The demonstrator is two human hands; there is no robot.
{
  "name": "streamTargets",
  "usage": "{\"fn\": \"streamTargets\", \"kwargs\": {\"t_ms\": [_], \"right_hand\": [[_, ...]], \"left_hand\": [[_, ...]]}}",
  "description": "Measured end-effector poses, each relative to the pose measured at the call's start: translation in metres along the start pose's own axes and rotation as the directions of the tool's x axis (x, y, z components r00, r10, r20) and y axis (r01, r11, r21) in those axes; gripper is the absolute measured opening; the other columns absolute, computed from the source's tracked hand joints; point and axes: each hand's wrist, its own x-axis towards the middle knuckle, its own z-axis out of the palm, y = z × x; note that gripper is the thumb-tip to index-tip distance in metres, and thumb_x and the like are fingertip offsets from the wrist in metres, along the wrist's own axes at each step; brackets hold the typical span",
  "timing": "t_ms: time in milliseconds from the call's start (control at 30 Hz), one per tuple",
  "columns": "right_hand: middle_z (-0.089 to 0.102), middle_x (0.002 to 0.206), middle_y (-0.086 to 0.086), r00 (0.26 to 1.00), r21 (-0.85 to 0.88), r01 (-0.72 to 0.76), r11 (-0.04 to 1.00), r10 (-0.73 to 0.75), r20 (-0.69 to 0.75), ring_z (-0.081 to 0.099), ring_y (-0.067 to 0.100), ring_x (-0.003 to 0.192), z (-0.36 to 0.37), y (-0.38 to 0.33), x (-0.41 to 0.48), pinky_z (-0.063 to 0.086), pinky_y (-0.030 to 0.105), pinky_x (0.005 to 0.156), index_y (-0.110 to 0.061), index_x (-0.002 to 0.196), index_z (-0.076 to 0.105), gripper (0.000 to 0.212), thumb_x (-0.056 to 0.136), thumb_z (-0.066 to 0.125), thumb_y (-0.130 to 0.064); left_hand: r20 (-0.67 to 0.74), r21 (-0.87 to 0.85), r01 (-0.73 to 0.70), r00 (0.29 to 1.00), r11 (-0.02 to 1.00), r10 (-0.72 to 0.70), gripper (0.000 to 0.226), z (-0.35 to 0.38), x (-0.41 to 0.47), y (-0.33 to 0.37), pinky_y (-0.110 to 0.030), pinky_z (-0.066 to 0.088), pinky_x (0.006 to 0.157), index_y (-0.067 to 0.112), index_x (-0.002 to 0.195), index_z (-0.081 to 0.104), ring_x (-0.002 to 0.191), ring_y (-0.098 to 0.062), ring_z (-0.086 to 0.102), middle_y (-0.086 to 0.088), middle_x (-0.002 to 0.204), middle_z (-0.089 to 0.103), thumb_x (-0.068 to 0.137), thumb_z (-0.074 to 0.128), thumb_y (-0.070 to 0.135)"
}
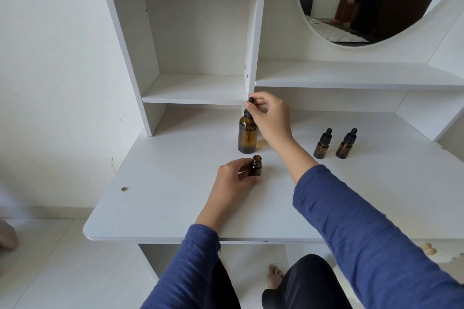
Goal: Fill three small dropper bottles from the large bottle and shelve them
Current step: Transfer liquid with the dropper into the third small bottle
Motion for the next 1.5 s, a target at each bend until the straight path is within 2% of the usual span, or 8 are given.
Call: {"fn": "streamTargets", "kwargs": {"t_ms": [267, 400, 533, 667, 733, 900, 1200, 1500], "right_hand": [[0.069, 0.094, 0.004, 1.000, -0.010, 0.008, 1.000, -0.008, 0.018, 0.063, 0.011, 0.087, -0.001, -0.002, -0.002, 0.052, 0.021, 0.080, -0.010, 0.101, 0.065, 0.019, 0.082, 0.066, -0.012], [0.070, 0.093, 0.006, 0.999, 0.021, 0.030, 0.999, -0.030, -0.018, 0.063, 0.009, 0.082, -0.002, -0.009, 0.003, 0.050, 0.011, 0.074, -0.009, 0.101, 0.066, 0.019, 0.082, 0.065, -0.010], [0.070, 0.090, 0.008, 0.991, 0.037, 0.106, 0.994, -0.103, -0.086, 0.065, 0.011, 0.080, -0.007, -0.025, 0.011, 0.049, 0.007, 0.070, -0.005, 0.098, 0.067, 0.017, 0.083, 0.063, -0.007], [0.070, 0.084, 0.011, 0.960, 0.064, 0.216, 0.974, -0.200, -0.196, 0.060, -0.005, 0.067, -0.017, -0.046, 0.018, 0.045, 0.003, 0.062, 0.000, 0.095, 0.068, 0.015, 0.083, 0.060, -0.002], [0.068, 0.083, 0.007, 0.943, 0.082, 0.261, 0.962, -0.236, -0.234, 0.060, -0.011, 0.068, -0.022, -0.055, 0.019, 0.047, 0.005, 0.064, 0.001, 0.096, 0.068, 0.014, 0.084, 0.059, -0.002], [0.065, 0.079, 0.000, 0.906, 0.109, 0.350, 0.930, -0.307, -0.290, 0.061, -0.004, 0.071, -0.033, -0.067, 0.010, 0.052, 0.015, 0.068, -0.004, 0.094, 0.067, 0.012, 0.085, 0.060, -0.004], [0.064, 0.074, -0.004, 0.943, 0.090, 0.291, 0.952, -0.270, -0.197, 0.060, 0.001, 0.067, -0.039, -0.046, -0.026, 0.050, 0.013, 0.064, -0.005, 0.091, 0.068, 0.010, 0.084, 0.061, -0.004], [0.067, 0.079, -0.001, 0.966, 0.099, 0.230, 0.968, -0.215, -0.141, 0.062, 0.008, 0.073, -0.037, -0.032, -0.042, 0.052, 0.018, 0.069, -0.008, 0.092, 0.068, 0.011, 0.084, 0.061, -0.005]], "left_hand": [[0.003, 0.026, -0.009, 1.000, 1.000, 0.009, 0.030, 0.000, 0.001, -0.001, -0.001, 0.045, 0.073, 0.009, 0.105, 0.065, 0.074, 0.020, 0.058, 0.008, 0.090, 0.064, 0.077, 0.069, -0.002], [0.001, 0.022, -0.006, 1.000, 1.000, 0.006, 0.031, 0.000, 0.000, -0.001, -0.002, 0.046, 0.075, 0.009, 0.104, 0.065, 0.074, 0.018, 0.059, 0.005, 0.092, 0.065, 0.076, 0.069, -0.002], [0.004, 0.011, 0.004, 1.000, 1.000, -0.004, 0.029, -0.001, -0.001, 0.001, -0.002, 0.046, 0.075, 0.015, 0.100, 0.065, 0.076, 0.016, 0.061, 0.004, 0.093, 0.066, 0.076, 0.069, -0.002], [0.013, -0.009, 0.012, 1.000, 1.000, -0.012, 0.029, -0.001, -0.003, 0.004, -0.001, 0.045, 0.072, 0.021, 0.094, 0.063, 0.073, 0.017, 0.060, 0.009, 0.089, 0.065, 0.077, 0.067, -0.003], [0.015, -0.009, 0.007, 1.000, 1.000, -0.007, 0.029, -0.001, -0.004, 0.005, -0.001, 0.045, 0.072, 0.021, 0.094, 0.063, 0.073, 0.017, 0.060, 0.010, 0.088, 0.065, 0.077, 0.067, -0.003], [-0.004, 0.011, -0.007, 1.000, 1.000, 0.007, 0.030, -0.001, -0.006, 0.006, -0.005, 0.047, 0.075, 0.027, 0.083, 0.063, 0.073, 0.009, 0.062, 0.005, 0.087, 0.067, 0.076, 0.068, -0.002], [-0.004, 0.053, -0.032, 0.999, 0.998, 0.032, 0.027, 0.000, -0.009, 0.008, 0.001, 0.043, 0.071, 0.024, 0.092, 0.061, 0.078, 0.006, 0.059, 0.011, 0.086, 0.063, 0.078, 0.068, 0.002], [-0.011, 0.046, -0.035, 0.999, 0.998, 0.036, 0.026, 0.001, -0.008, 0.005, -0.003, 0.047, 0.076, 0.010, 0.100, 0.066, 0.083, -0.006, 0.063, -0.001, 0.094, 0.067, 0.077, 0.068, -0.001]]}}
